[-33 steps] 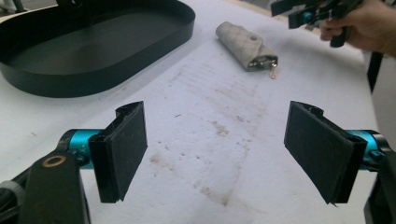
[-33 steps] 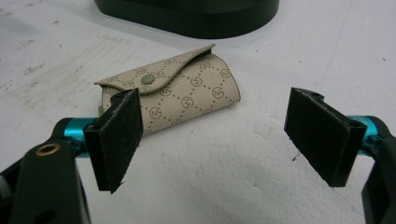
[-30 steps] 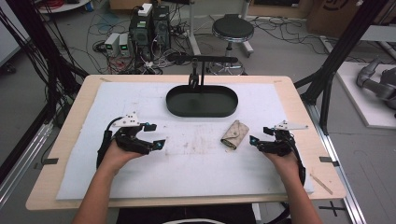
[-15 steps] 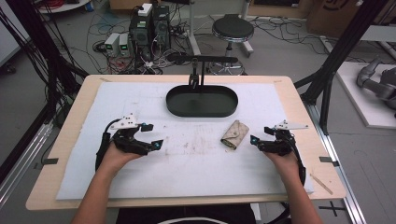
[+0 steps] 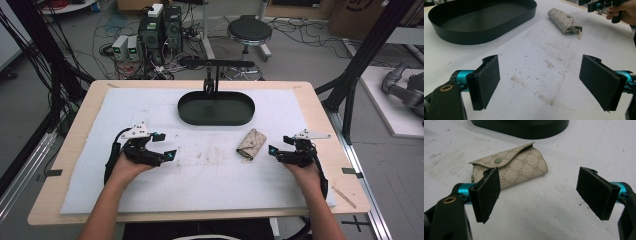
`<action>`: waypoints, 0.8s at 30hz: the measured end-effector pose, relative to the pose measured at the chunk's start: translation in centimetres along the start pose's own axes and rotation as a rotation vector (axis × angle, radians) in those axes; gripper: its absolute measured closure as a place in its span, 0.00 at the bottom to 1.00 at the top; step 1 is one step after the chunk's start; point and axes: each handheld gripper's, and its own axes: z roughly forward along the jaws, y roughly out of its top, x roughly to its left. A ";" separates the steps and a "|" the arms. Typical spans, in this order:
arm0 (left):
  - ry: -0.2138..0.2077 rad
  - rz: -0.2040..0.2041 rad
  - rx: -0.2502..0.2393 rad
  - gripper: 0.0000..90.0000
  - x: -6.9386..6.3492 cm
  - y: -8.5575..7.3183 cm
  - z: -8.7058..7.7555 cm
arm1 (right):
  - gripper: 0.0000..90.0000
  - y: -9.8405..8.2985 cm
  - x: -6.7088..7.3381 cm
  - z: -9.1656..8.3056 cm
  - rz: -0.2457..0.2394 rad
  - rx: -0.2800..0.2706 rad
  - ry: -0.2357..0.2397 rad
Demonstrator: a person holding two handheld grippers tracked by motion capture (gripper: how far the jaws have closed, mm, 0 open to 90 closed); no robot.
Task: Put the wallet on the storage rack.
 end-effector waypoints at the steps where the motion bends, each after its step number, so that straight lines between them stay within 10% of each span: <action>1: 0.001 -0.002 0.000 0.19 -0.1 0.0 0.1 | 0.22 0.0 0.0 -0.1 0.002 0.003 -0.003; 24: -0.001 0.061 0.083 0.18 -4.4 3.3 9.4 | 0.22 -1.1 -0.7 -1.9 0.022 -0.007 -0.027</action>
